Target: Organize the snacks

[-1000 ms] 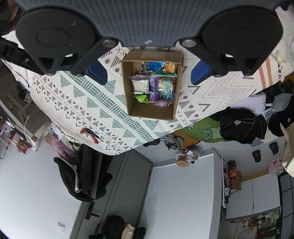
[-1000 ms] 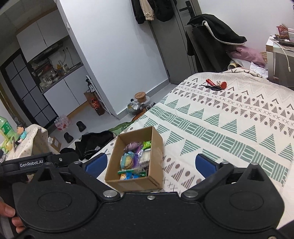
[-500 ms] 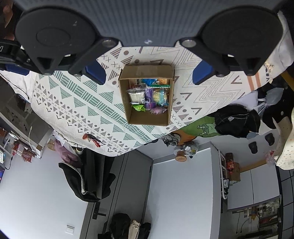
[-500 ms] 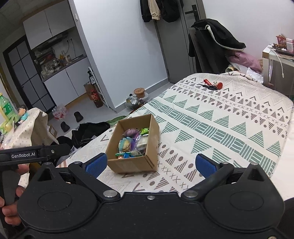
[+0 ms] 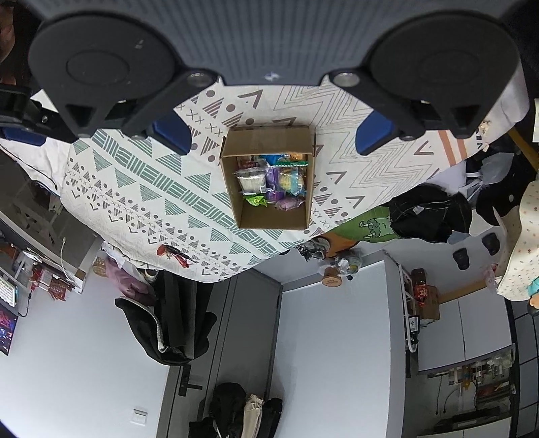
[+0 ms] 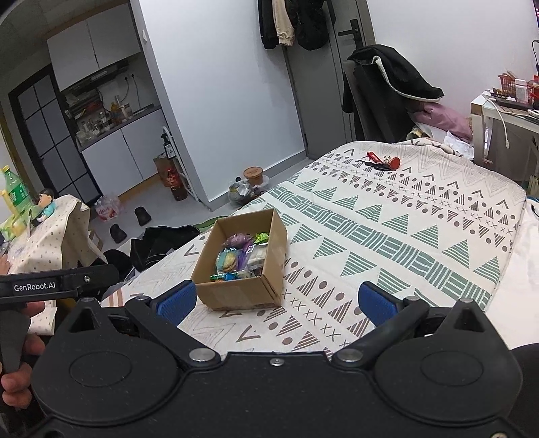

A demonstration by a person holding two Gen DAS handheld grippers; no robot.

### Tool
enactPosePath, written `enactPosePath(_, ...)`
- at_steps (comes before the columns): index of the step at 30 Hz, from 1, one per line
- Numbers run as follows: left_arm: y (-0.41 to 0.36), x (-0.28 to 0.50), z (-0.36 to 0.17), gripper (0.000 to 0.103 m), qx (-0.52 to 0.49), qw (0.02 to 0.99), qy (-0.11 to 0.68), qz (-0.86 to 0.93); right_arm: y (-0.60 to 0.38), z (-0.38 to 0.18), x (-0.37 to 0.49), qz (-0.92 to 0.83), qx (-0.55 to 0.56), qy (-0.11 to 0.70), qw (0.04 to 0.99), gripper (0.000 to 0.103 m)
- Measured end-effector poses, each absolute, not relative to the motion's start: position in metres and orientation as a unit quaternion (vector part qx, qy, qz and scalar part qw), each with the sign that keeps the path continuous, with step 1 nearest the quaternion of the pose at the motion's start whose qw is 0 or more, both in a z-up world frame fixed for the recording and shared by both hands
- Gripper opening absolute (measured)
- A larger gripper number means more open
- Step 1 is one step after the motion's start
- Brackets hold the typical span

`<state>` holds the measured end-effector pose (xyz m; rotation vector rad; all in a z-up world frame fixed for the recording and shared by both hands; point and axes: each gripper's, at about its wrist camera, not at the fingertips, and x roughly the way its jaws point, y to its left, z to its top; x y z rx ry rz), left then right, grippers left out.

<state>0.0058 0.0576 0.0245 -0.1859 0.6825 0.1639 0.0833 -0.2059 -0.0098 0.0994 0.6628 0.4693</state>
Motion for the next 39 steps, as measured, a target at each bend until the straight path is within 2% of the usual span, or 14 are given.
enactPosePath(39,0.0574,0.0056,0.0216,0.103,-0.089,0.934,0.340,0.066,-0.2018,-0.0078,0.0819,0.225,0.042,0.329,0.916,0.103)
